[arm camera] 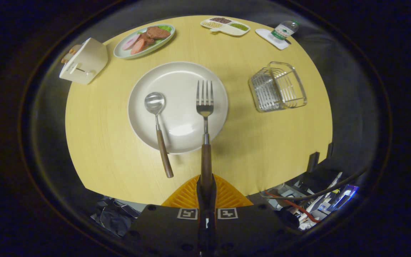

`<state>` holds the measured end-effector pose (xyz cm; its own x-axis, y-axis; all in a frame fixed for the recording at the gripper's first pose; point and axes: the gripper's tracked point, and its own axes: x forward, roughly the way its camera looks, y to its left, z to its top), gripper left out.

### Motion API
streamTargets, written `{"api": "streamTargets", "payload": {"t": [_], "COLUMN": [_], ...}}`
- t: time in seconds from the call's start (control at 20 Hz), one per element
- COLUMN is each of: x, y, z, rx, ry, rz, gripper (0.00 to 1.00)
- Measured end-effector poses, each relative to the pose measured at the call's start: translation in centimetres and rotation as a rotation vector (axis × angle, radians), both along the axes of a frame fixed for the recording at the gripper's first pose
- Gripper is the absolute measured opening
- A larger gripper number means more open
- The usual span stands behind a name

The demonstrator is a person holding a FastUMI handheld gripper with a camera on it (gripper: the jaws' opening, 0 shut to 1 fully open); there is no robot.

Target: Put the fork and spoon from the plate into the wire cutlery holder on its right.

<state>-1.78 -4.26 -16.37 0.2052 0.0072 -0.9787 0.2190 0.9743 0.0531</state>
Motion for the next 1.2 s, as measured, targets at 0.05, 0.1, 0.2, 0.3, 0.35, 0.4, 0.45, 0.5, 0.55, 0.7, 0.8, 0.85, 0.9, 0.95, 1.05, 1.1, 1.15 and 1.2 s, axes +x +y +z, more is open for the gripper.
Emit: {"api": "streamTargets", "payload": {"t": [0.05,0.1,0.2,0.3,0.35,0.4,0.45,0.5,0.55,0.7,0.8,0.85,0.9,0.95,1.05,1.1,1.15,1.2], "x": [-0.3,-0.6,-0.8,-0.6,-0.3,-0.2,0.0,0.1,0.3,0.7,0.9,1.1,1.3,1.7,2.3,2.6,2.9,3.3], "y": [-0.9,-1.7,-3.3,-5.3,-6.3,-7.1,-8.0,-9.0,-9.8,-11.1,-11.3,-11.5,-11.5,-11.7,-12.0,-12.4,-12.7,-12.7], "z": [0.8,1.6,2.8,3.6,3.8,3.8,3.6,3.4,2.9,1.3,0.1,-0.3,-0.7,-1.0,-1.5,-1.7,-2.0,-2.1], "rx": [-0.009,-0.015,-0.023,-0.025,-0.018,-0.008,-0.003,-0.001,0.002,0.022,0.032,0.039,0.047,0.054,0.059,0.056,0.057,0.060], "ry": [0.001,0.001,0.004,0.008,0.009,0.011,0.015,0.026,0.037,0.075,0.104,0.114,0.122,0.127,0.136,0.137,0.139,0.132], "rz": [-0.010,-0.019,-0.045,-0.076,-0.095,-0.116,-0.135,-0.149,-0.159,-0.172,-0.166,-0.164,-0.161,-0.163,-0.163,-0.158,-0.153,-0.153], "gripper": [0.06,0.06,0.06,0.06,0.06,0.06,0.06,0.06,0.06,0.06,0.06,0.06,0.06,0.06,0.09,0.10,0.10,0.11]}}
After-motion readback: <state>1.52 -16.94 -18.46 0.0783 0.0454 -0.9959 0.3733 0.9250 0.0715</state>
